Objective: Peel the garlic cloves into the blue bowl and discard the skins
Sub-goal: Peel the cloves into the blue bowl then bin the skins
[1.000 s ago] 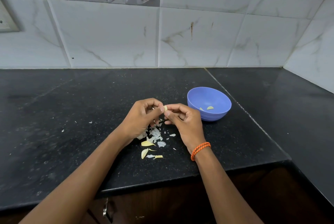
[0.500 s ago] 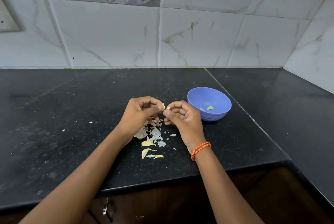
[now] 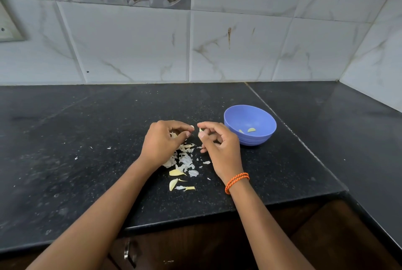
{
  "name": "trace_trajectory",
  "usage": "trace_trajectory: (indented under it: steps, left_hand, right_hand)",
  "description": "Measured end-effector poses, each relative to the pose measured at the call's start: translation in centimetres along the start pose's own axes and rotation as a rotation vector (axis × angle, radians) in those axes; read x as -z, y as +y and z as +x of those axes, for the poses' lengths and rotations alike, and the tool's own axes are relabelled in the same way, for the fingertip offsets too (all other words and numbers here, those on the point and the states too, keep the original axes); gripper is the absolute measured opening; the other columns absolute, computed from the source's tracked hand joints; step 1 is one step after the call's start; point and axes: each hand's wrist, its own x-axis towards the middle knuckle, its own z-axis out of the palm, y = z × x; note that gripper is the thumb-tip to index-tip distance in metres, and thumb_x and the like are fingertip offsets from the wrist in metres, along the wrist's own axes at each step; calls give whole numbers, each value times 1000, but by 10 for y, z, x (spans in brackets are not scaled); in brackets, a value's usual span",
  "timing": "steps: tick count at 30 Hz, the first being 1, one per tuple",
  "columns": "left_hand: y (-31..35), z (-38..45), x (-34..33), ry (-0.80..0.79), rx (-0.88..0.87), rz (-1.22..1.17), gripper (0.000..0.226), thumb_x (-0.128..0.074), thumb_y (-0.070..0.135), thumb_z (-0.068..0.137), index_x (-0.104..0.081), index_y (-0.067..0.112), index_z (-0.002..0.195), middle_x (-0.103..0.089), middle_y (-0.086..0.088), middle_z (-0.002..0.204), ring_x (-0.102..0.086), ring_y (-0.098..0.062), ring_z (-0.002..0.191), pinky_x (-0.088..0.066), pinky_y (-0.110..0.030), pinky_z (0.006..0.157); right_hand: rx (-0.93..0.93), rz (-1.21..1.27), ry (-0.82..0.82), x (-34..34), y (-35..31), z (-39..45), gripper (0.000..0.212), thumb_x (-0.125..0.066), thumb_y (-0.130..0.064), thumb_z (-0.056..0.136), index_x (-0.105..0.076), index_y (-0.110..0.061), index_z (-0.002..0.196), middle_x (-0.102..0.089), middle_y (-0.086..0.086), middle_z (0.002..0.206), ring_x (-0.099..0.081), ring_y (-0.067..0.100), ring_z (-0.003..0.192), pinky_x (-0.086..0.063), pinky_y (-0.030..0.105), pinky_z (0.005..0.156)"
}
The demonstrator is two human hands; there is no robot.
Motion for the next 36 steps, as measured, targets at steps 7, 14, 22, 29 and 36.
trace_trajectory:
  steps: [7, 14, 22, 29, 36]
  left_hand:
    - [6, -1, -2, -200, -54, -120, 11, -73, 30, 104, -81, 32, 111, -80, 16, 104, -71, -14, 106, -50, -39, 99]
    - [-1, 0, -2, -128, -56, -92, 9, -81, 27, 97, -81, 33, 90, -77, 10, 86, -63, -18, 94, -47, -36, 87]
    - [-4, -4, 1, -20, -173, 325, 14, -80, 22, 95, -84, 33, 102, -75, 22, 92, -52, -11, 94, -46, -38, 84]
    - [-4, -3, 1, -32, -177, 278, 32, -78, 16, 95, -81, 40, 115, -74, 28, 104, -55, -8, 104, -48, -38, 89]
    - [16, -4, 6, -124, -38, -280, 17, -80, 21, 98, -84, 22, 114, -83, 7, 106, -75, -17, 102, -55, -25, 88]
  right_hand:
    - [-59, 60, 5, 2, -3, 1, 6, -71, -8, 101, -75, -10, 105, -76, 4, 92, -75, 22, 80, -63, 33, 64]
    - [-45, 51, 9, 1, -4, 0, 9, -65, -13, 105, -74, -11, 107, -76, 6, 90, -76, 23, 80, -65, 39, 64]
    - [117, -134, 121, 2, -5, -2, 9, -75, -11, 97, -75, -19, 102, -72, -6, 100, -71, 18, 86, -61, 30, 65]
    - [200, -228, 116, 11, -18, 9, 12, -75, -11, 98, -83, -17, 104, -76, -7, 97, -72, 12, 84, -55, 19, 68]
    - [-74, 129, 112, 0, -20, 6, 8, -74, -4, 97, -80, -4, 102, -81, 6, 88, -80, 21, 78, -62, 29, 62]
